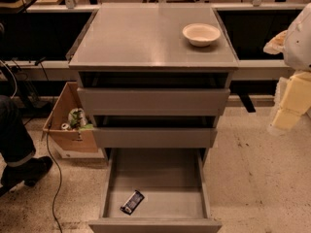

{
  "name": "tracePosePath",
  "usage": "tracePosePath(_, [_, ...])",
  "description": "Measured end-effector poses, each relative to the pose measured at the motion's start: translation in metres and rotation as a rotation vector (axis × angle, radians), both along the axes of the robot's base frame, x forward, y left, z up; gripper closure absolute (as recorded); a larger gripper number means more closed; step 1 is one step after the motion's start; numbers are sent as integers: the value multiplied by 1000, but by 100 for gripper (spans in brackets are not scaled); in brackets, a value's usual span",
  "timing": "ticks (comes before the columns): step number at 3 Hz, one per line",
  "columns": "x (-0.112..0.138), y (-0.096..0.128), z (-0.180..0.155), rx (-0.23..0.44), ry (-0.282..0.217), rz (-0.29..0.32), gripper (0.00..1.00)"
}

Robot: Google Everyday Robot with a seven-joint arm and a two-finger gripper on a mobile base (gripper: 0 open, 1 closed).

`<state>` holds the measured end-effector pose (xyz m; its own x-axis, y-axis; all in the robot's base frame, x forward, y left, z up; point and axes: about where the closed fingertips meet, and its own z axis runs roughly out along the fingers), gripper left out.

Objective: Pick rxbar blueberry from bottom drawer and place on counter

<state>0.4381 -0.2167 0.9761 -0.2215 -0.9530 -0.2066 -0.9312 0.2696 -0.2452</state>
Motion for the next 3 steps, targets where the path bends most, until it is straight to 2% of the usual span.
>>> tracePosePath(1, [1, 1, -3, -2, -4, 3, 0])
tracePosePath(2, [9, 10, -25, -17, -34, 31, 0])
tracePosePath(3, [29, 37, -101, 22, -27, 54, 0])
